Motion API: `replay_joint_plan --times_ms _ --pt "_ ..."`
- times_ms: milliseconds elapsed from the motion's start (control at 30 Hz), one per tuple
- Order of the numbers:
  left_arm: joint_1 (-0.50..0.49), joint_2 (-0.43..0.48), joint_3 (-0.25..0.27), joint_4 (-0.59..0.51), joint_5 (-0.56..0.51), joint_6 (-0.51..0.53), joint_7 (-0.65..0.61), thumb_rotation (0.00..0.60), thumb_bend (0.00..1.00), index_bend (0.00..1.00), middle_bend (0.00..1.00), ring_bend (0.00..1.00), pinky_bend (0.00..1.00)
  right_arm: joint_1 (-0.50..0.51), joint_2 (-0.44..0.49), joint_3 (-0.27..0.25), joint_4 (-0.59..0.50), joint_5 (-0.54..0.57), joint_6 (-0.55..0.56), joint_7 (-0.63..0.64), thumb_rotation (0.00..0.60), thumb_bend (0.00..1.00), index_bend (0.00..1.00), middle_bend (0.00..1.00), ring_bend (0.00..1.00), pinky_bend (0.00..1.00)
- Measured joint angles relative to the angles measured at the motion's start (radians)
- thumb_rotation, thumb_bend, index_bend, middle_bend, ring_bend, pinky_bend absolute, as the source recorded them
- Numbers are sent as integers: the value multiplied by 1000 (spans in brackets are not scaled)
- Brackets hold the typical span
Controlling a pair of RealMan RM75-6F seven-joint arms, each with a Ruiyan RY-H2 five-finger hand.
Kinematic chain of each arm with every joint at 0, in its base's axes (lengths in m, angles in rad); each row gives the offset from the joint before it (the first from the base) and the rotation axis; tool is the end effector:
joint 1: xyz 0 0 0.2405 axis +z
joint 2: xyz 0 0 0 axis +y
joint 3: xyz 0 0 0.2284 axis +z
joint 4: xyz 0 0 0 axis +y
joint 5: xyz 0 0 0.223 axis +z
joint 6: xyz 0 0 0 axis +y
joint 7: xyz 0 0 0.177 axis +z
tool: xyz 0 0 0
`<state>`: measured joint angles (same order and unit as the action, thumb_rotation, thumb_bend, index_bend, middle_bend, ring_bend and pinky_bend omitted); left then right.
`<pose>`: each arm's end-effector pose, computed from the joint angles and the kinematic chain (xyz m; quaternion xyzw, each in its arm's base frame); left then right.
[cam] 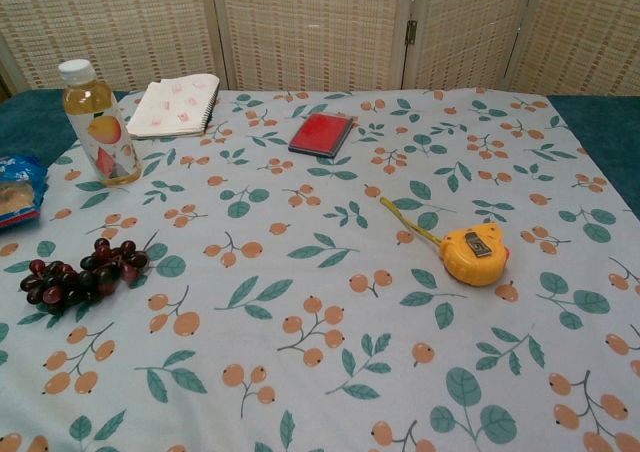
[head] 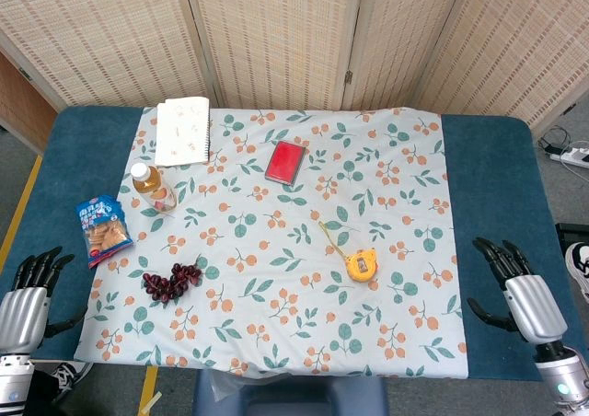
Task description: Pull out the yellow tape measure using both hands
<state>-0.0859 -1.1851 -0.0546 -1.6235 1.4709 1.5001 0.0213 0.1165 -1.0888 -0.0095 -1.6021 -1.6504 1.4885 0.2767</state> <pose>-0.2842 0.2135 0.1188 -0.5720 -0.4059 -0.4061 0.5857 -0.2718 -0.2066 0.1250 0.6065 -0.4366 0.4634 0.4762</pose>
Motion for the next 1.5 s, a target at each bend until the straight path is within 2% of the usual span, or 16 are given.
replay_joint_plan --times_ms 500,800,900,1200,1500 --pt "5 1 -1 4 4 6 -12 600 246 197 95 99 0 -2 -1 5 -5 9 2 -5 600 342 38 116 135 0" --pt "-1 2 1 -9 14 -2 -3 600 246 197 95 99 0 45 -12 17 -12 15 -68 -19 600 341 37 170 141 0" --pt "-2 3 3 -15 16 -3 2 600 246 197 94 99 0 76 -15 23 -21 22 -122 -28 600 345 37 176 140 0" --pt "1 7 7 -26 13 -6 14 600 246 197 95 99 0 205 -37 45 -45 103 -372 -74 600 467 38 237 142 0" --pt "-5 7 9 -37 17 -14 30 600 246 197 94 99 0 352 -126 85 0 218 -586 -129 600 522 48 248 121 0"
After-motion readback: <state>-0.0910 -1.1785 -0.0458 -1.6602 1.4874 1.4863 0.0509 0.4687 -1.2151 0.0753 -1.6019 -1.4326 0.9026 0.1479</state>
